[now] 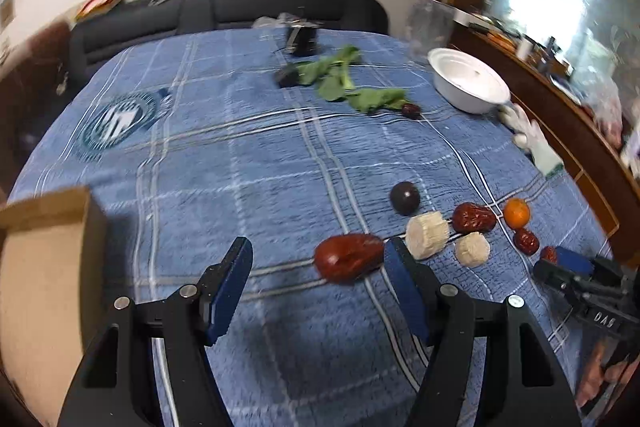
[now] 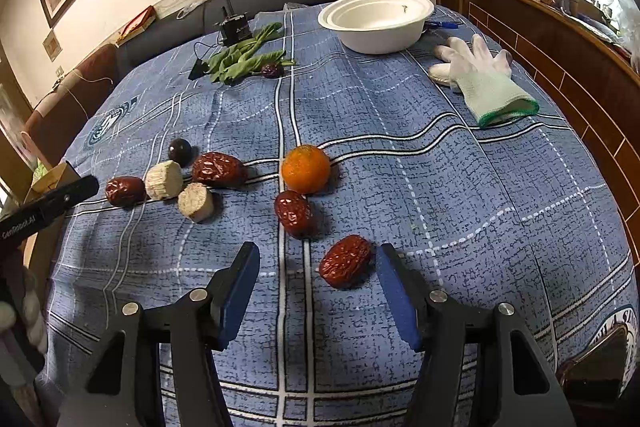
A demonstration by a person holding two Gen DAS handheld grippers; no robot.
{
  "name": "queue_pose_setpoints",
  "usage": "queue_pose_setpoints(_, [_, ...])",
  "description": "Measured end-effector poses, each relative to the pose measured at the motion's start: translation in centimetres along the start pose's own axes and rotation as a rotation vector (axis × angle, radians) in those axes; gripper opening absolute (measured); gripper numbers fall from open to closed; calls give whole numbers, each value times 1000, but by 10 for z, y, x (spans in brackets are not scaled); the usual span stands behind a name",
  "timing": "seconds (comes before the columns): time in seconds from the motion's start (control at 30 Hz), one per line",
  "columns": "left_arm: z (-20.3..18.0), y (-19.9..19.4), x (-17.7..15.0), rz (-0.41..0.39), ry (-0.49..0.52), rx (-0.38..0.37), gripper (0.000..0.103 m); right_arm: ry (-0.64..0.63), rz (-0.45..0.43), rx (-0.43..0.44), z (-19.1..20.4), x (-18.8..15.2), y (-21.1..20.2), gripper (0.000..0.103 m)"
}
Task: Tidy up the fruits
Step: 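Return the left tool to a large red date while the right tool approaches a small date, then grasp the large red date with the left tool while the right tool grasps a red date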
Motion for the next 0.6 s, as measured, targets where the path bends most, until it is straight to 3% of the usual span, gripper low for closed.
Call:
queue_pose_setpoints(0.2, [-13, 29, -8, 71, 87, 3, 68, -11, -7, -27, -4, 0, 2, 51])
queue_pose_setpoints(0.33, [-22, 37, -19, 112, 139, 28, 67, -40, -13, -58, -4, -1, 2, 31])
queue_pose_setpoints(0.4, [-28, 34, -20, 110, 150, 17, 53, -49, -15, -62, -3, -1, 2, 27])
queue_pose_setpoints(0.43, [-29, 33, -20, 110, 148, 15, 35, -49, -16, -60, -2, -1, 2, 27])
queue_pose_setpoints(0.47, [-29, 32, -20, 111, 151, 25, 31, -48, -15, -55, -1, -2, 1, 27])
queue_pose_setpoints(0.6, [-30, 21, -22, 101, 130, 27, 31, -41, -29, -33, 2, -3, -9, 27])
Point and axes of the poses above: each gripper's, at about its wrist camera, not at the fingertips, and y roughly the way its jaws point, z to its left, x to its top, the point moved 10 cm from there along y, roughly the way its jaws point, and after that the axes turned 1 degree about y, right-handed, at the moved point
